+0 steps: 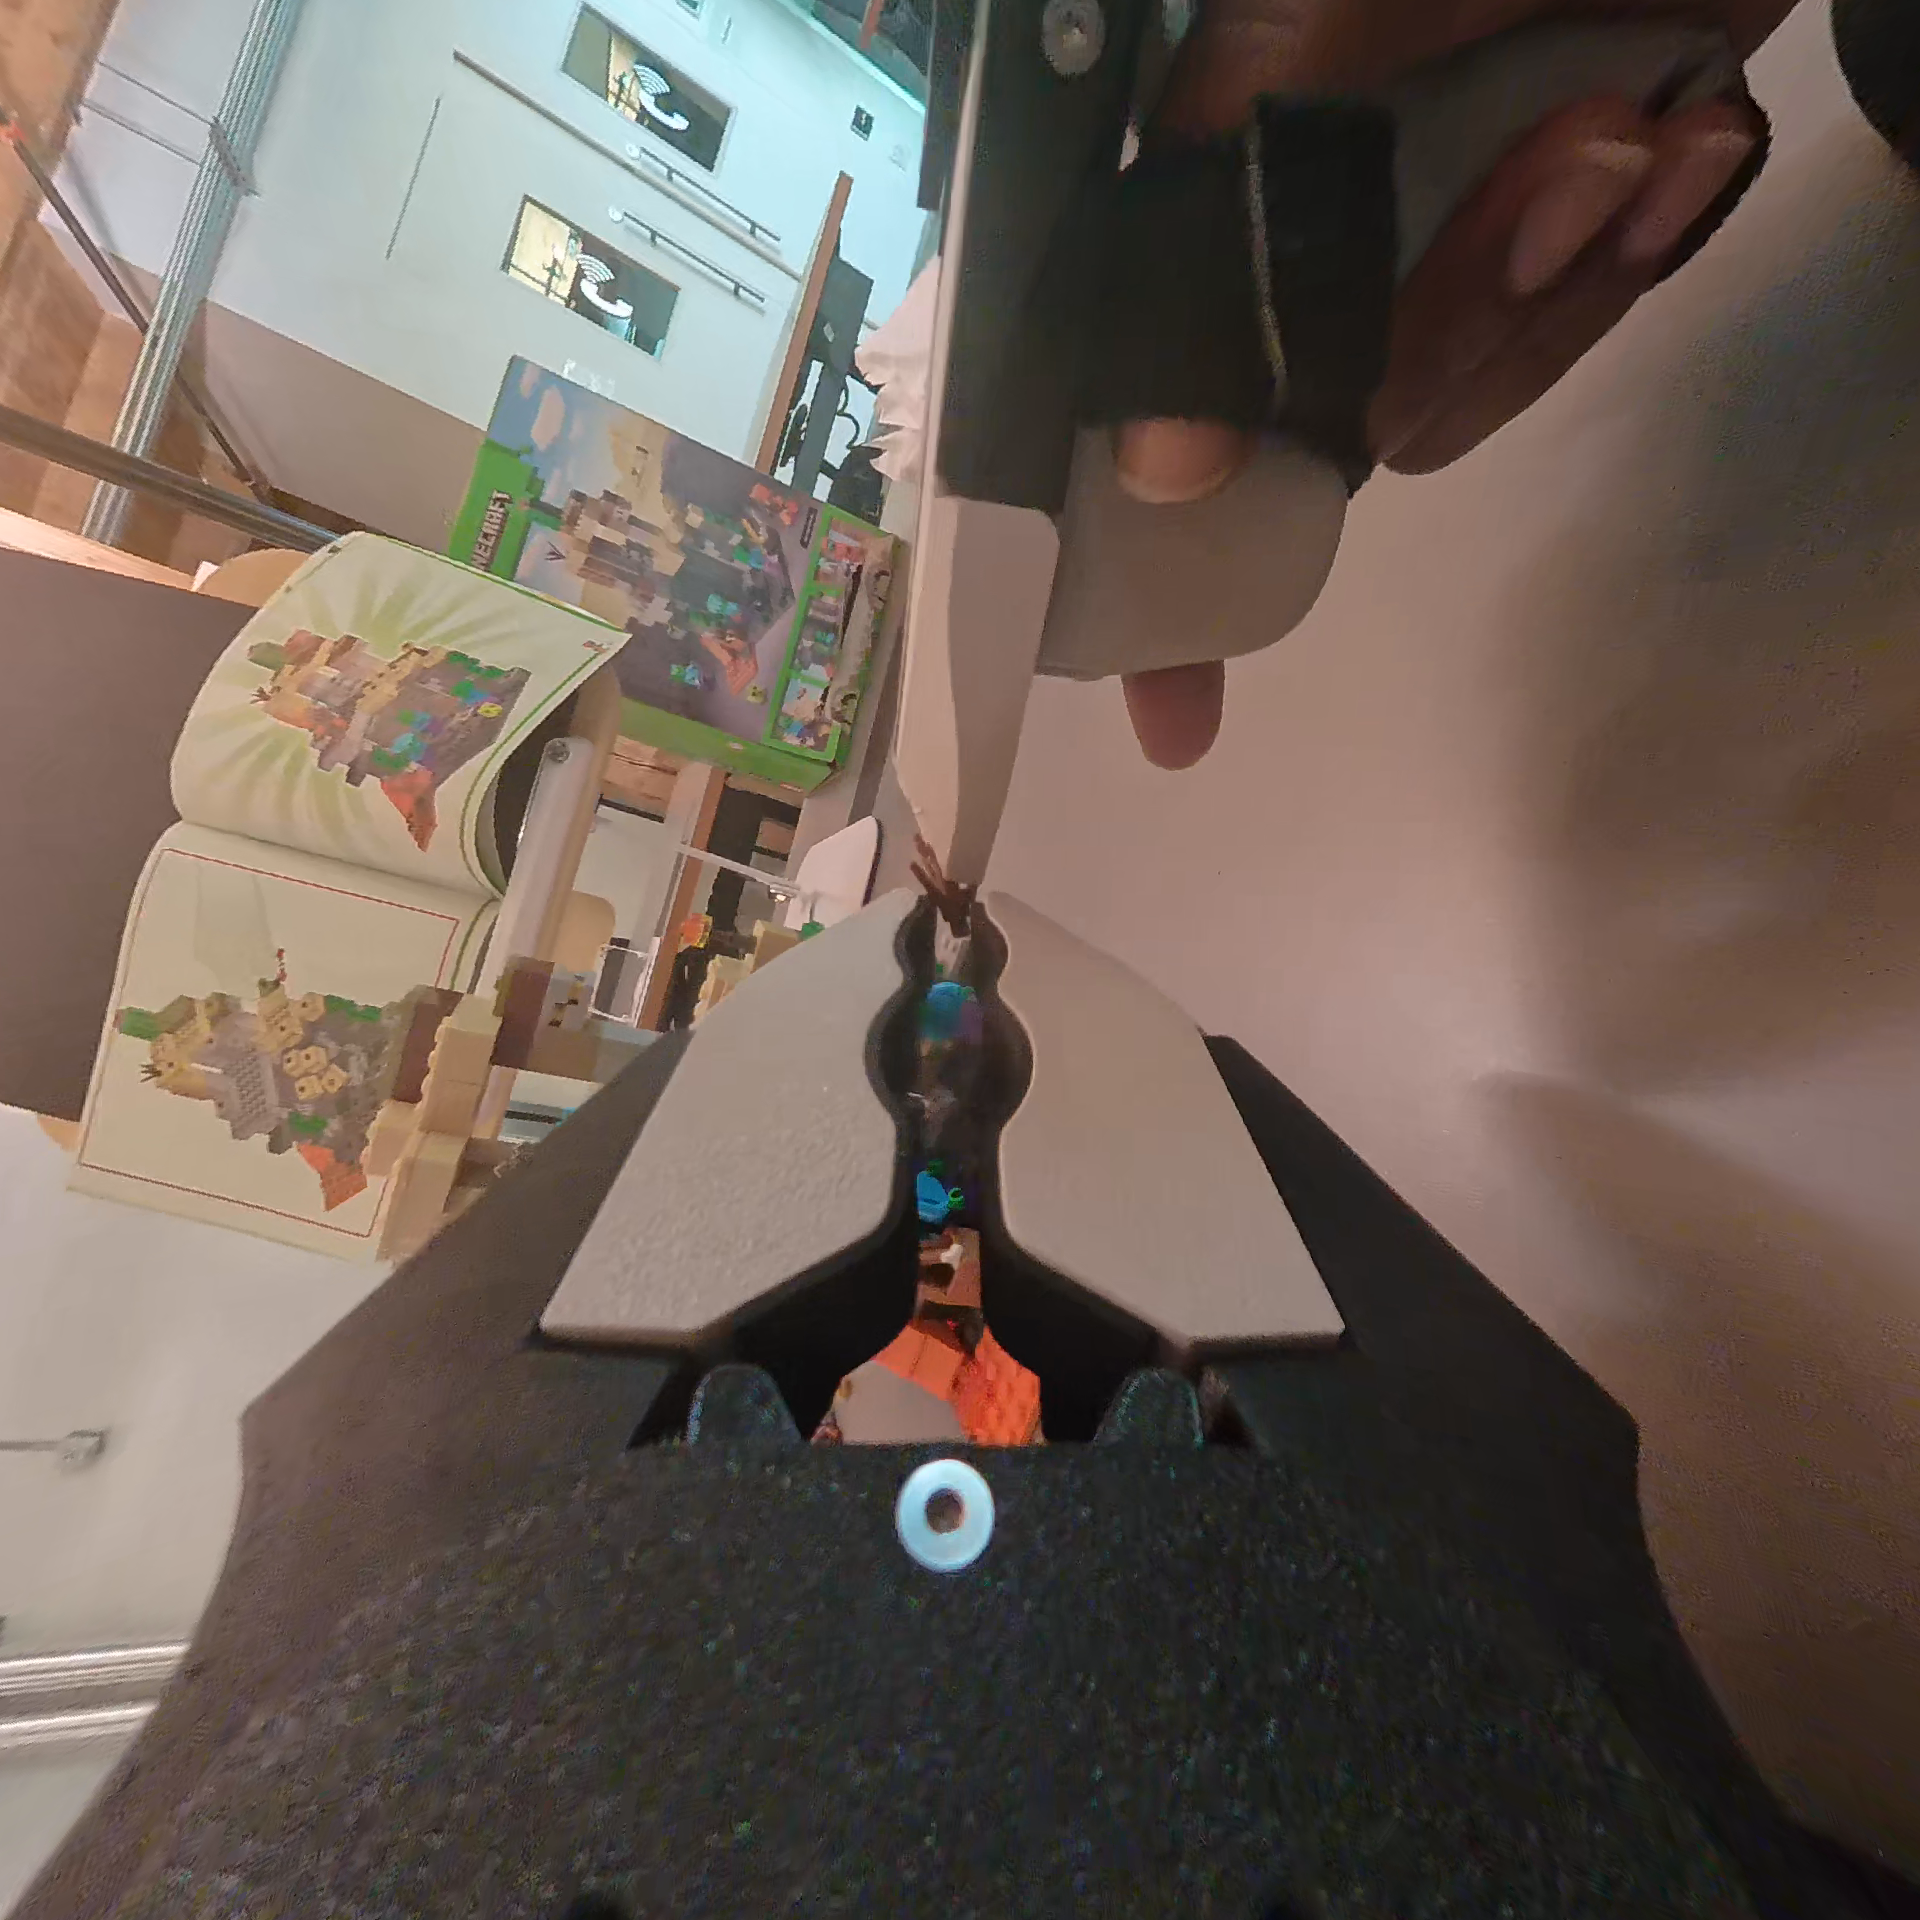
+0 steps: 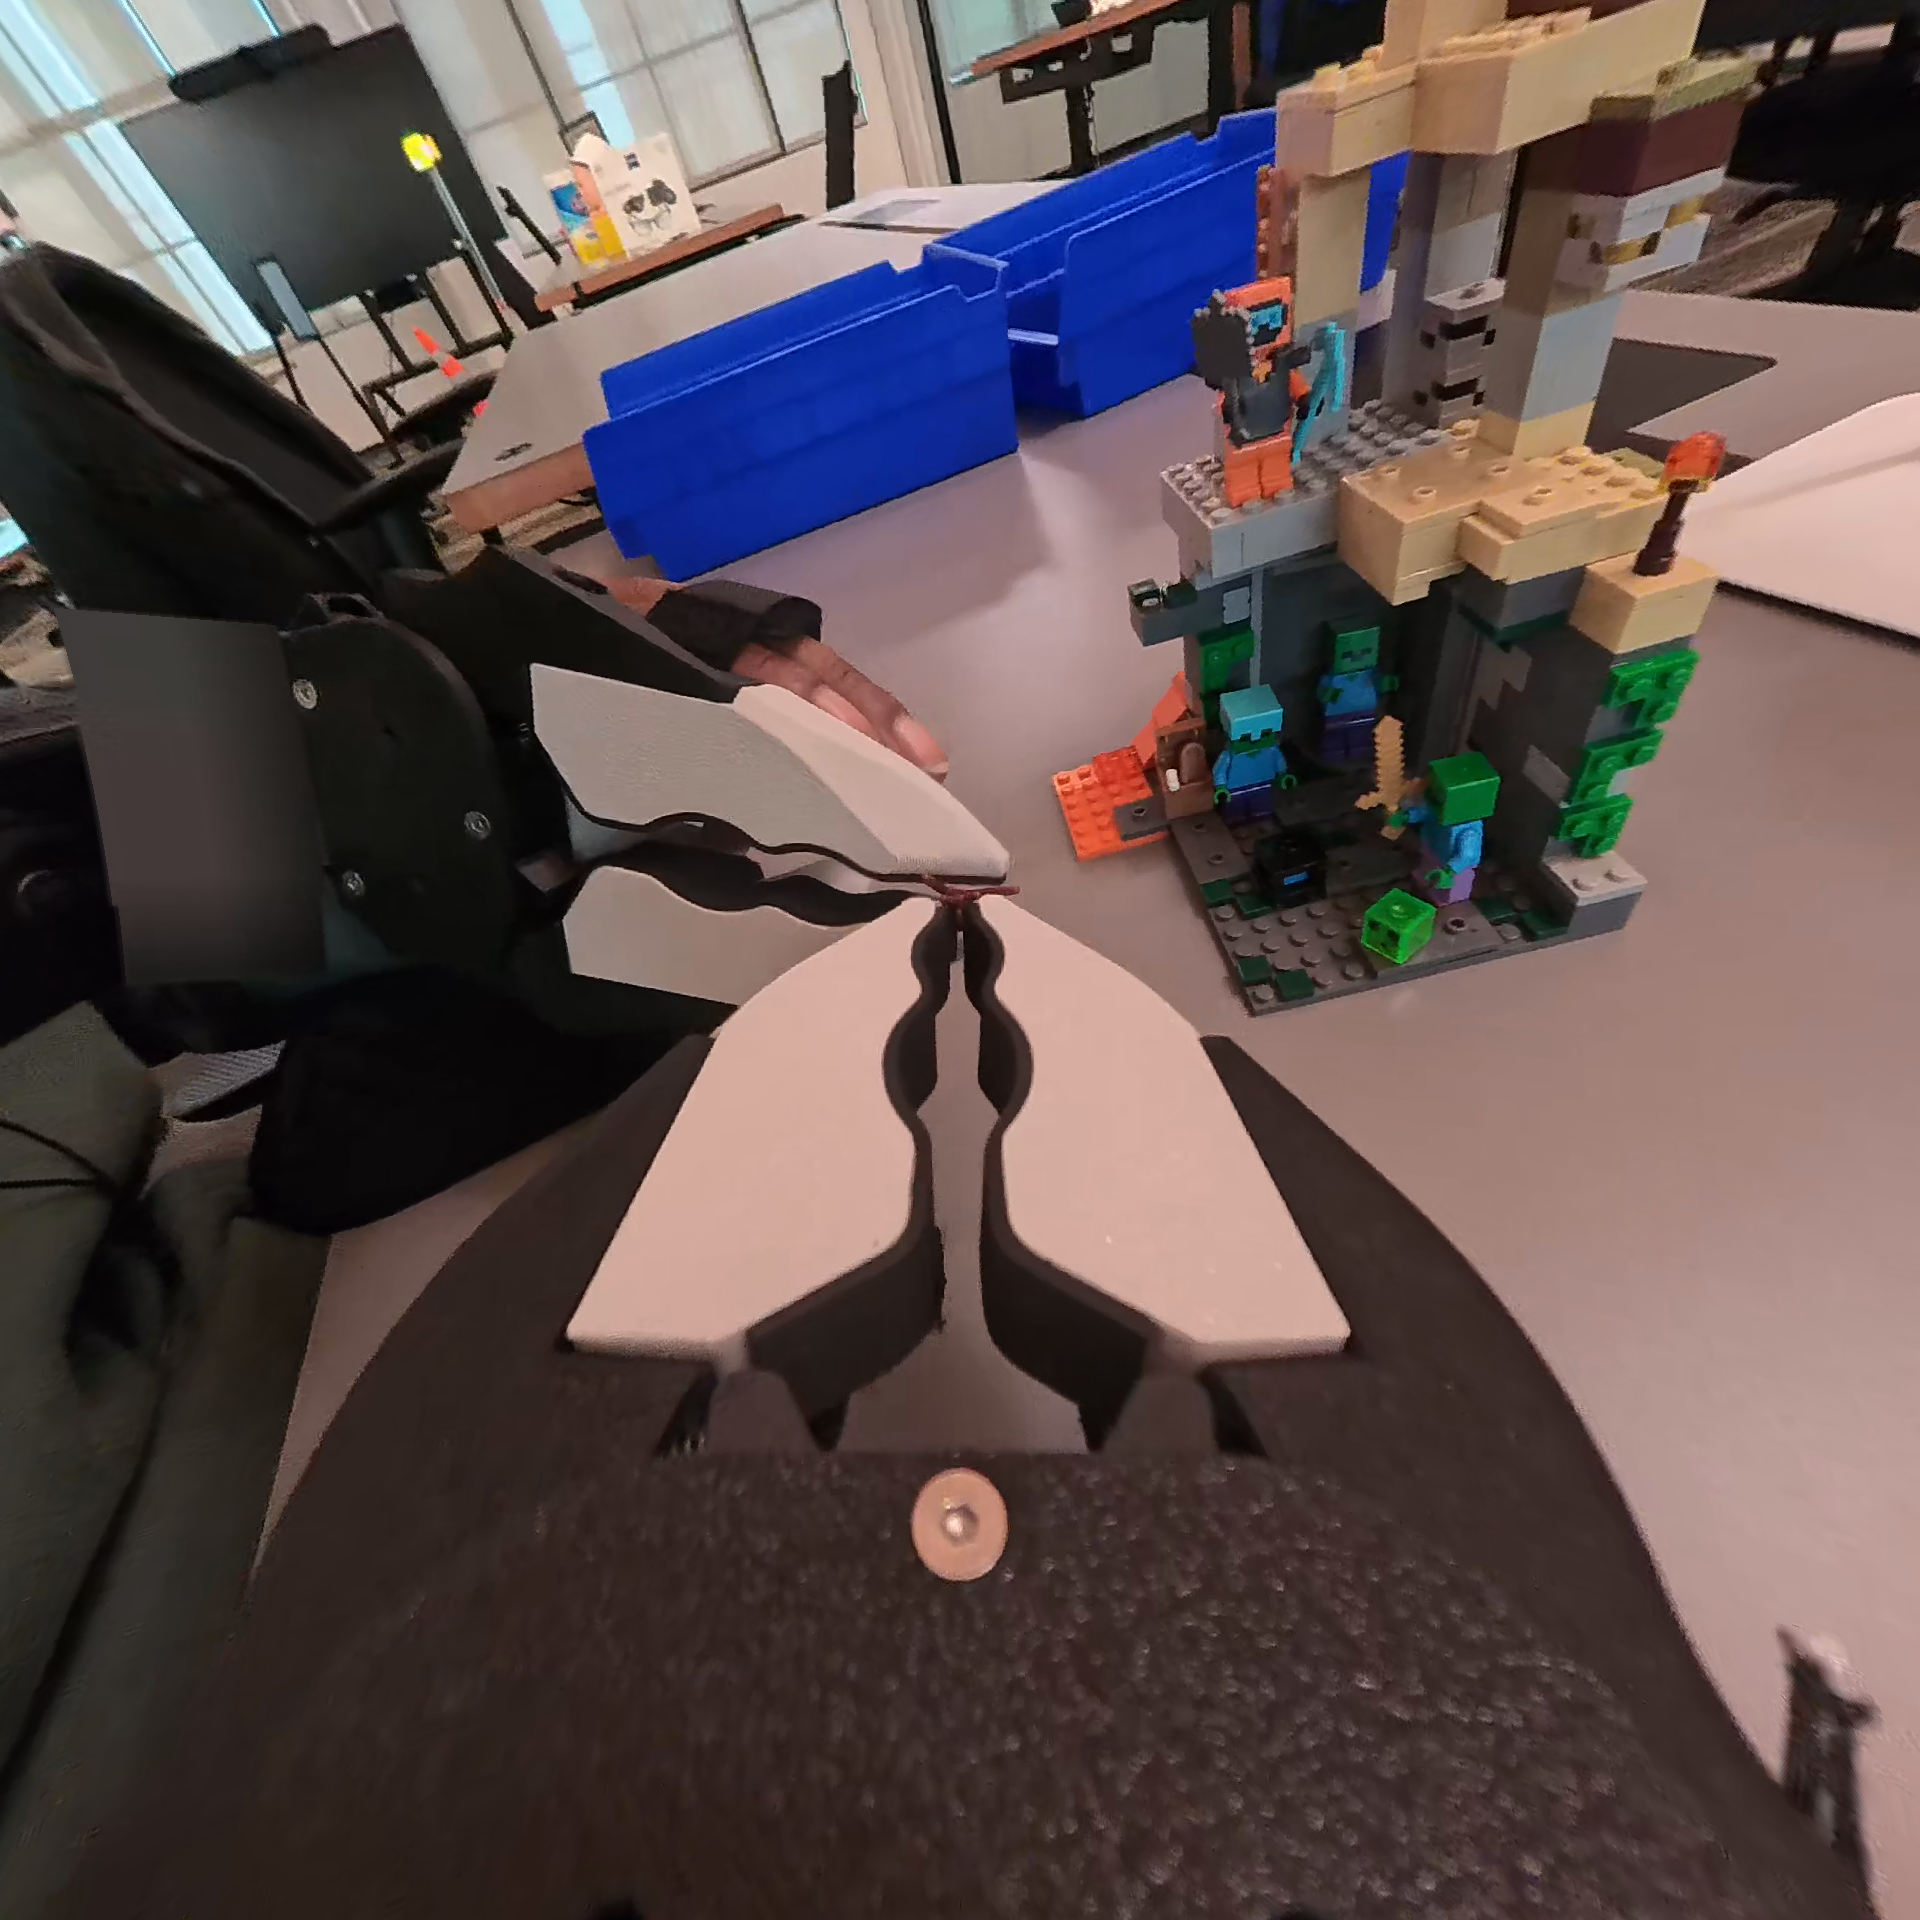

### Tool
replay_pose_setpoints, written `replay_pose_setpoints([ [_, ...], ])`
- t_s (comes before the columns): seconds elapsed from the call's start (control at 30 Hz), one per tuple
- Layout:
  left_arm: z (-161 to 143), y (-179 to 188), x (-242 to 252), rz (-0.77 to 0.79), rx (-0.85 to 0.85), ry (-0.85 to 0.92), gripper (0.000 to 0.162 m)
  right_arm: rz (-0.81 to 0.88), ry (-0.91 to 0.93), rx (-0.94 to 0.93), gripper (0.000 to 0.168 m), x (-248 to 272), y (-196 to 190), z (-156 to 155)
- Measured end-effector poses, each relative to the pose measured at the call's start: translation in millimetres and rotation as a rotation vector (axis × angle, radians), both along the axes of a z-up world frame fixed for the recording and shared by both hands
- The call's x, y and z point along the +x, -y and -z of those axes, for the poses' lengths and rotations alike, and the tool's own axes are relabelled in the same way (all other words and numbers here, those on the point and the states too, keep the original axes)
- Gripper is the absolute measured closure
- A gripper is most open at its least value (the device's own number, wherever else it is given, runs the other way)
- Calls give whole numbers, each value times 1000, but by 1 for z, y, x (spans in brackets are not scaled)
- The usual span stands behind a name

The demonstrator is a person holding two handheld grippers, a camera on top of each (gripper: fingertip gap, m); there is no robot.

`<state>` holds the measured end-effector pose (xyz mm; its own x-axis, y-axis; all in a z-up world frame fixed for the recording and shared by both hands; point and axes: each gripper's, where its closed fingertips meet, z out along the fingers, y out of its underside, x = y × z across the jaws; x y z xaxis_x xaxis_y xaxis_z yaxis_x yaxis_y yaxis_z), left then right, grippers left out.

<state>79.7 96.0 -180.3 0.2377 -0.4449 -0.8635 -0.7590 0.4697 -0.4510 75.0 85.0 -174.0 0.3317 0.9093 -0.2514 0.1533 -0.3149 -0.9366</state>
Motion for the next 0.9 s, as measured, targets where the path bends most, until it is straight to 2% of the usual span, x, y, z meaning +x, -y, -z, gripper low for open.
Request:
replay_pose_setpoints([
  [0.23, 2, 2, -2, 12, -52, 2, 158, -26, -17, -30, 166, -2, 3, 2],
  [0.57, 8, -1, -4, -43, 34, -115, 159, 4, -21, -99, 166, -2, 0, 8],
  [0.9, 2, 2, -4, -20, -99, 10, 158, -9, -35, -53, 168, -2, 3, 1],
])
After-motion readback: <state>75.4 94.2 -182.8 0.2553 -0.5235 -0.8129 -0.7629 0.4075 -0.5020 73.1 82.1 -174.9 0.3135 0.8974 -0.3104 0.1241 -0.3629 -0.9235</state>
